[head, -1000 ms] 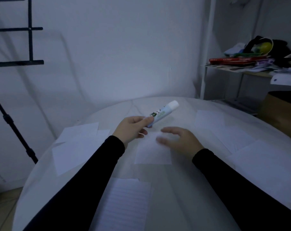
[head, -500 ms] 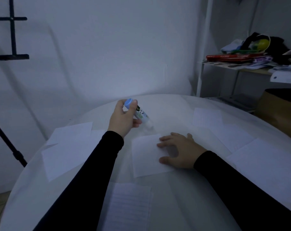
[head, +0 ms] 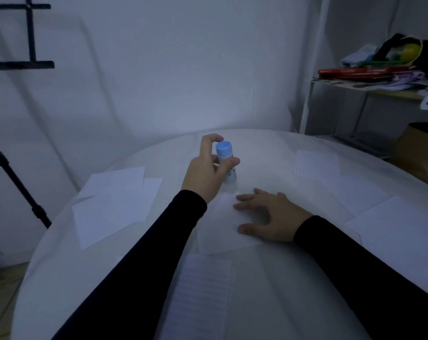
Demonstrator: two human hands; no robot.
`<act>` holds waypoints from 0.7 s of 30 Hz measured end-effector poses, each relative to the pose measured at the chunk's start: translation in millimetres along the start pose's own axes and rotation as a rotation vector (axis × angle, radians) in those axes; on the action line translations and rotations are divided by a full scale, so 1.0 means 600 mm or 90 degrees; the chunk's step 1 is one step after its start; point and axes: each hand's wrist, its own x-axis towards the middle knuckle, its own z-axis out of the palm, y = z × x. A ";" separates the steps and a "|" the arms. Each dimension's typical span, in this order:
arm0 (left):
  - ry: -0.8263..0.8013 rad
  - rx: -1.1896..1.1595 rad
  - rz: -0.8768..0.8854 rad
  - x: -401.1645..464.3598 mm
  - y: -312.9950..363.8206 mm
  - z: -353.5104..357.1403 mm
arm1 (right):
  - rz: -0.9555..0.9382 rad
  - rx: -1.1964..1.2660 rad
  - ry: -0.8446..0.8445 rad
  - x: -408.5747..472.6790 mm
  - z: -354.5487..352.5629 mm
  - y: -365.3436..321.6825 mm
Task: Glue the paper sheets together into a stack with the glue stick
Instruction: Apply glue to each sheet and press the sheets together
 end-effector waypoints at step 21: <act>-0.103 0.062 0.054 -0.002 -0.021 0.012 | -0.011 0.019 0.017 -0.001 -0.001 0.002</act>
